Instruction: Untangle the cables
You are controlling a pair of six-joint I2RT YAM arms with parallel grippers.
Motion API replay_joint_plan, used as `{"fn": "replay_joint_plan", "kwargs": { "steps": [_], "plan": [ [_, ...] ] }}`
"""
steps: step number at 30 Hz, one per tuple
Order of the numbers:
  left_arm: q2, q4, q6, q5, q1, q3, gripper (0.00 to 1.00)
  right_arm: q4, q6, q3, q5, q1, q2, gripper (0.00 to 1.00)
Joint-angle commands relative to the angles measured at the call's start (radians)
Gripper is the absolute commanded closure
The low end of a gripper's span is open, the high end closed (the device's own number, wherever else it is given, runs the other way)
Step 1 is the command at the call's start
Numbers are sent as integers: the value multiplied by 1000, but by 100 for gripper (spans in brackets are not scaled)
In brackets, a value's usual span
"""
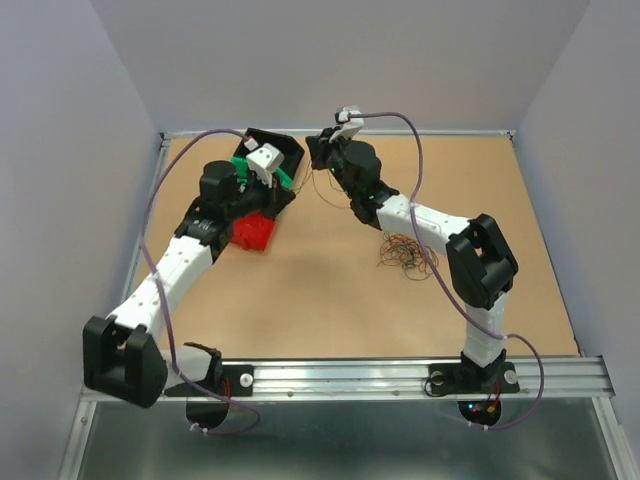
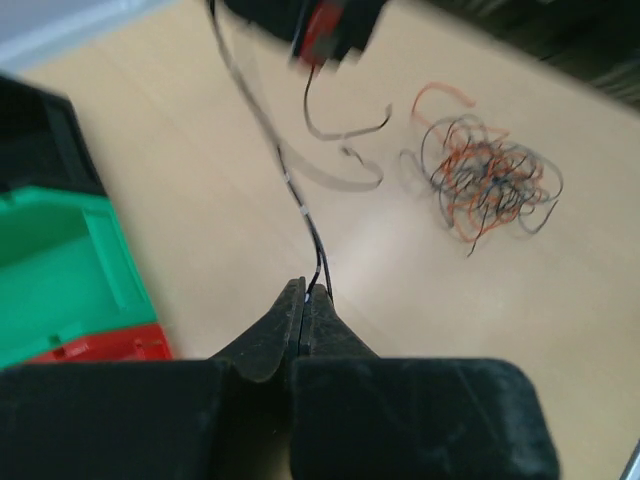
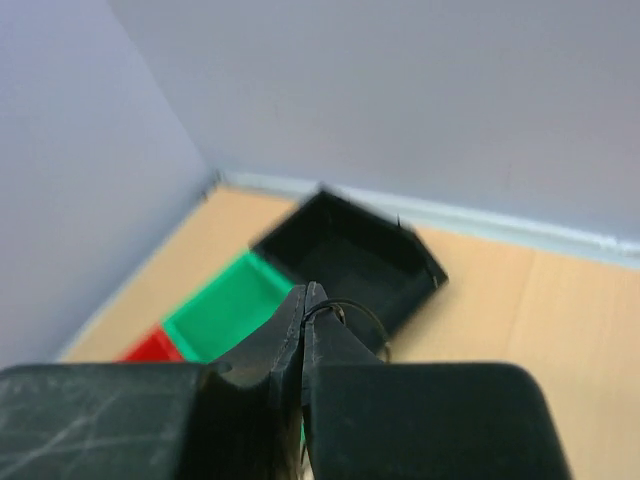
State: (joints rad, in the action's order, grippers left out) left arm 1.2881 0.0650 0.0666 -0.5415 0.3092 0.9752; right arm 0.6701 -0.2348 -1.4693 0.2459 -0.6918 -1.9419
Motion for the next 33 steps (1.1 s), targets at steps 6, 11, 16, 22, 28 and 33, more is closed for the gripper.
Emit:
{"fn": "replay_joint_plan", "kwargs": {
  "steps": [6, 11, 16, 22, 28, 33],
  "plan": [
    [-133, 73, -53, 97, -18, 236, 100, -350, 325, 208, -633, -156, 136, 99],
    [83, 59, -62, 55, -21, 235, 100, 110, 238, 421, -853, -226, 314, 99],
    [181, 67, -36, 58, -22, 160, 100, 513, 42, 495, -720, -225, 314, 99],
    [76, 59, -39, 60, -44, 63, 100, 809, -43, 593, -251, -203, 264, 100],
    [-44, 78, -62, -52, -173, -36, 92, 651, -49, 488, -120, -189, 195, 99],
    [-47, 56, -10, -156, -186, -59, 83, 394, -6, 325, -39, -189, 126, 100]
  ]
}}
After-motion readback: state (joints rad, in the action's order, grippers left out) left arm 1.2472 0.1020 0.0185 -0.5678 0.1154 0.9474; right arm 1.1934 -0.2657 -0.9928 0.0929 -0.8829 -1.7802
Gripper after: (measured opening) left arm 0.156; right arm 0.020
